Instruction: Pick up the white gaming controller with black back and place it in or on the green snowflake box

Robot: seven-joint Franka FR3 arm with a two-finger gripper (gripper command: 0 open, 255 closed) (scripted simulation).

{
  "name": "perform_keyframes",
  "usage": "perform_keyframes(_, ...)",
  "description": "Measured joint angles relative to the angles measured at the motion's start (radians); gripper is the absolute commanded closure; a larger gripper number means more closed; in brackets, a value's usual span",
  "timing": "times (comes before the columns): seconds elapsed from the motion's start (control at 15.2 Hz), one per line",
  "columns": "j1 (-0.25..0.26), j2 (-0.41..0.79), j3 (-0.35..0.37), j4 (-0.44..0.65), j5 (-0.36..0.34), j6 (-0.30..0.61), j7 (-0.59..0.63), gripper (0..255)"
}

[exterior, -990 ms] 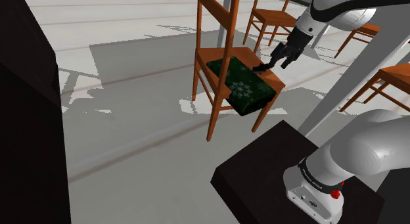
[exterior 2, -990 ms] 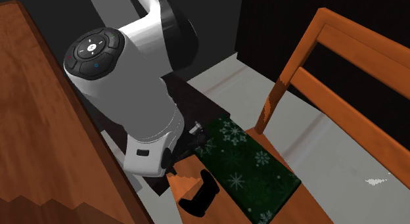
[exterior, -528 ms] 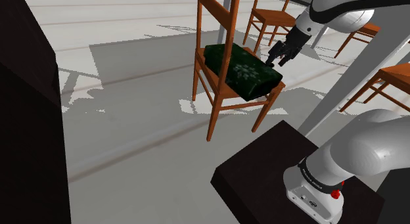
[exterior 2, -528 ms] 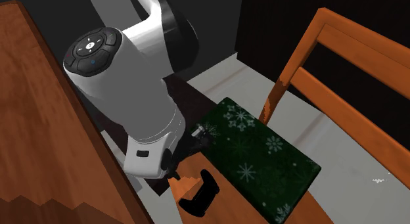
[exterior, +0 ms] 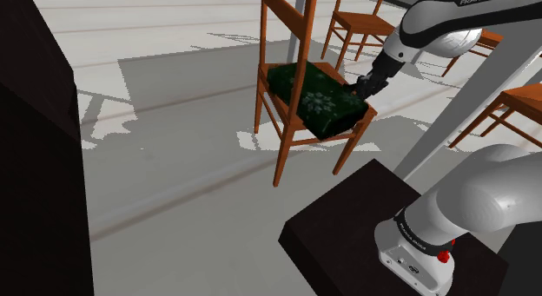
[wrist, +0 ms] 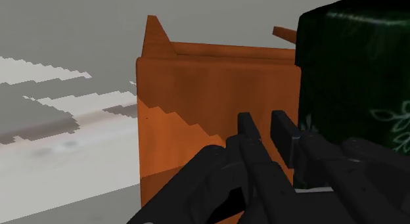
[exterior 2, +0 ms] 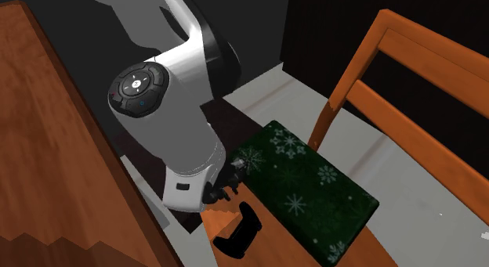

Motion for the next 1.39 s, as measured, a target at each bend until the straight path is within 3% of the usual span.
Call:
perform_keyframes(0.4,-0.001,-0.001,0.001,-0.006,-0.001,-0.003,0.001,255)
perform_keyframes(0.46,-0.001,-0.001,0.001,-0.006,-0.001,-0.003,0.001,0)
perform_keyframes(0.59,-0.006,0.028,0.019,0.022,0.001,-0.011,0.045,0)
perform_keyframes(0.99,-0.055,0.382,0.138,0.387,0.023,-0.212,0.621,0)
perform_keyframes(1.12,-0.056,0.420,0.145,0.415,0.028,-0.224,0.689,0)
perform_keyframes(1.39,-0.054,0.445,0.148,0.391,0.035,-0.184,0.709,0)
